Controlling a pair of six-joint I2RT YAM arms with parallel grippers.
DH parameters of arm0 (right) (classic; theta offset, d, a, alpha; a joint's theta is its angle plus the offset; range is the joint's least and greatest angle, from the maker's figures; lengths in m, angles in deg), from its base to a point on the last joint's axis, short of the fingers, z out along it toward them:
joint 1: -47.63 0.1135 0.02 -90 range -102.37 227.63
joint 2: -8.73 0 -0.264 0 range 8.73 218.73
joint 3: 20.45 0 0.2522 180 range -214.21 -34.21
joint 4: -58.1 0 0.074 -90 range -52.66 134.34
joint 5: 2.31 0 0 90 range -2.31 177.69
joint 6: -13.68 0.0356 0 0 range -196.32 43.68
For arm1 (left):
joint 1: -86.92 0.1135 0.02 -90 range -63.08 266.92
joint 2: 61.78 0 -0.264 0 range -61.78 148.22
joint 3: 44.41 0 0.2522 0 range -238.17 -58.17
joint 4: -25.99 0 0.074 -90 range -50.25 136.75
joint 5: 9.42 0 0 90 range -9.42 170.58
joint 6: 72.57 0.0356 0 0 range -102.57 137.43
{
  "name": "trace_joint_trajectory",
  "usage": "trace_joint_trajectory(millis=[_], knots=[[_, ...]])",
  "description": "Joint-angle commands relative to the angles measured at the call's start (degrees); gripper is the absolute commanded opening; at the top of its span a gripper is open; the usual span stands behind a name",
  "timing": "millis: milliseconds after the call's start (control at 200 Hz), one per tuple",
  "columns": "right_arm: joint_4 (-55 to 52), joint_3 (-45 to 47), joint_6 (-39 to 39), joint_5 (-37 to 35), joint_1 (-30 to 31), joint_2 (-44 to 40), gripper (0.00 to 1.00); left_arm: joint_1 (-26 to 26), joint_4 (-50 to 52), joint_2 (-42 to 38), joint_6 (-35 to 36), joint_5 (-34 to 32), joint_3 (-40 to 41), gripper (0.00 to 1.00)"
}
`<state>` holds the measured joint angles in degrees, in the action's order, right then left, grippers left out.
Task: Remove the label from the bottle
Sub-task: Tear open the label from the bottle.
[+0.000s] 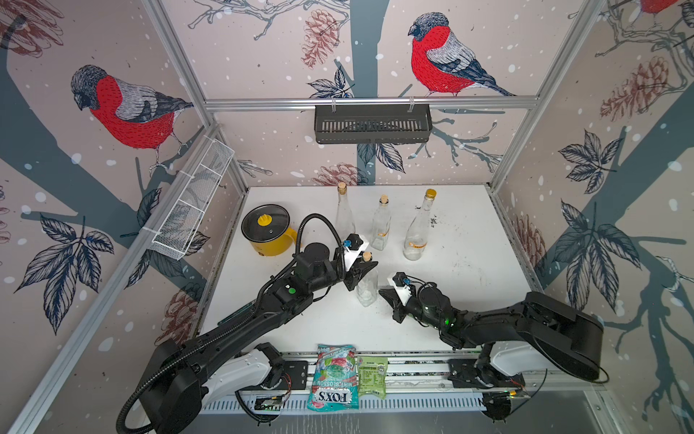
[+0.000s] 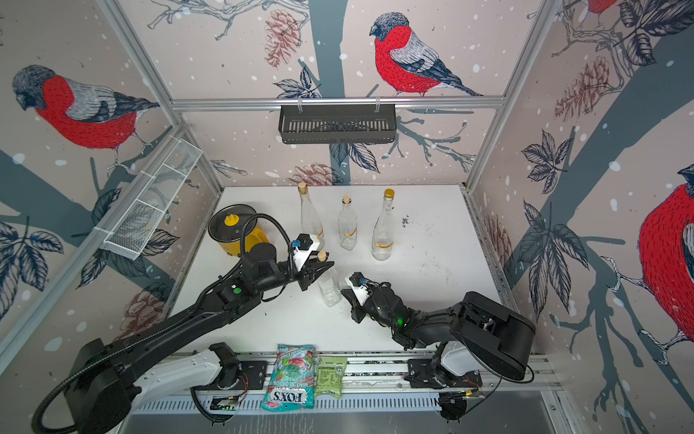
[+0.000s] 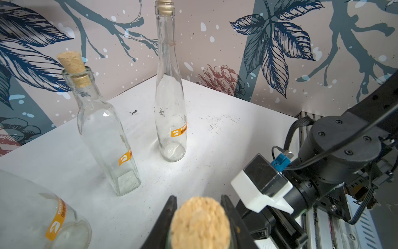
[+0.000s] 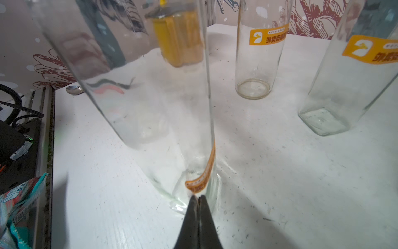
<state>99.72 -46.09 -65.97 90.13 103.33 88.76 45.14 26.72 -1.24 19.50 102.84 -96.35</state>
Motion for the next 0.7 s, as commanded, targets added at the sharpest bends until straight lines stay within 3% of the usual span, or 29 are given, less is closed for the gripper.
trace_joint_trajectory(millis=[0,340,695], knots=[[0.0,0.32,-0.08,-1.27,-0.15,-0.81,0.01,-0.48,1.95,0.29,1.7,1.78,-0.15,0.0],[-1.46,1.64,-0.2,-2.17,-0.75,-3.16,0.01,-1.53,2.49,-0.24,2.59,2.41,-0.05,0.0],[-3.3,2.17,-1.02,-2.13,-1.25,-5.28,0.01,-2.33,1.44,-1.21,3.12,8.91,0.23,0.0]])
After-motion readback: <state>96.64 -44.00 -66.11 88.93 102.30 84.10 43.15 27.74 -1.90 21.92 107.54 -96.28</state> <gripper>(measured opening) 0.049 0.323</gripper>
